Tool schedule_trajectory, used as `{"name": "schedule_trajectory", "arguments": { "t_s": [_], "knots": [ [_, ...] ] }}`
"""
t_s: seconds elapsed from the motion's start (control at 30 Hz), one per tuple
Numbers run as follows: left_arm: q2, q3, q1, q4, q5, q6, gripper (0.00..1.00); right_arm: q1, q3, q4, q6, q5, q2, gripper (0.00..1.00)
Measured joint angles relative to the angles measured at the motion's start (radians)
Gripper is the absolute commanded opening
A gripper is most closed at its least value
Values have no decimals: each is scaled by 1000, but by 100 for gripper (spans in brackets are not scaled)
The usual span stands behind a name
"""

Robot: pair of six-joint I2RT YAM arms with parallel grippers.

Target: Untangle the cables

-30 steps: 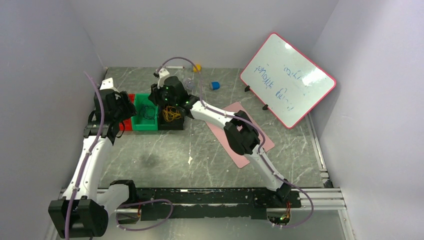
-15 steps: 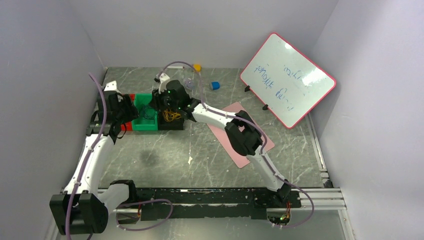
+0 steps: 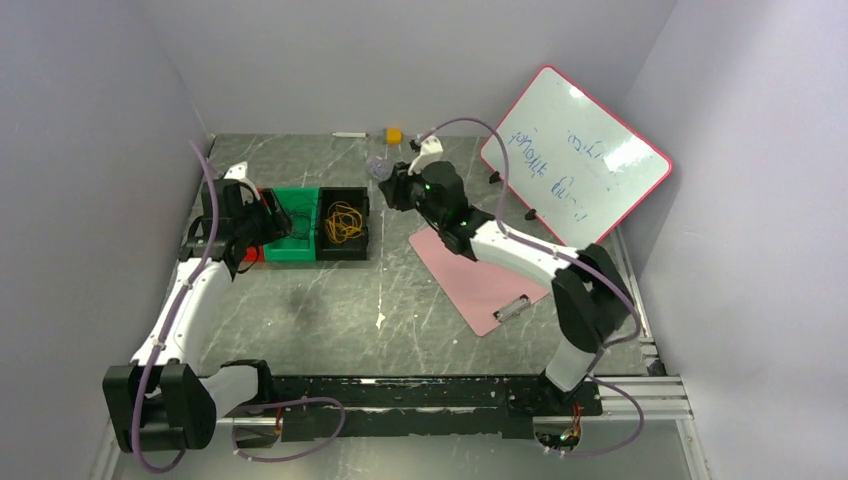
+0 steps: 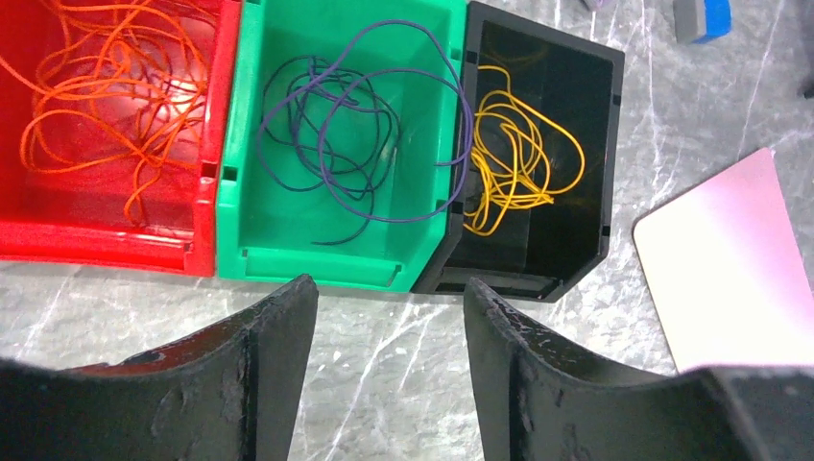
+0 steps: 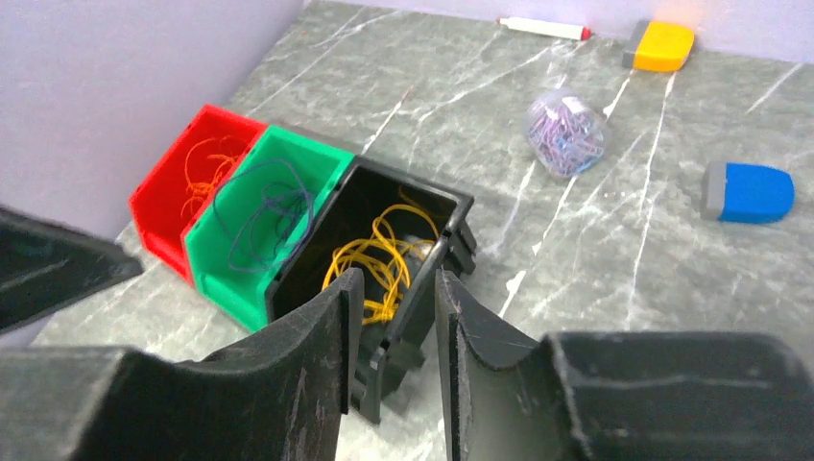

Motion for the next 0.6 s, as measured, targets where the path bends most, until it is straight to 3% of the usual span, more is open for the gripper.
{"name": "schedule_trajectory", "arguments": {
  "t_s": [0.17,0.37,0.6],
  "knots": [
    [79,16,-7,2,43,55,66,15,-160,17,2,9,-125,38],
    [241,156,-29,-54,87,211,66,18,-329,-10,19,-11,-179,38],
    [338,248,-108,-63,129,351,62,18,-408,-55,24,-15,-258,38]
  ]
}}
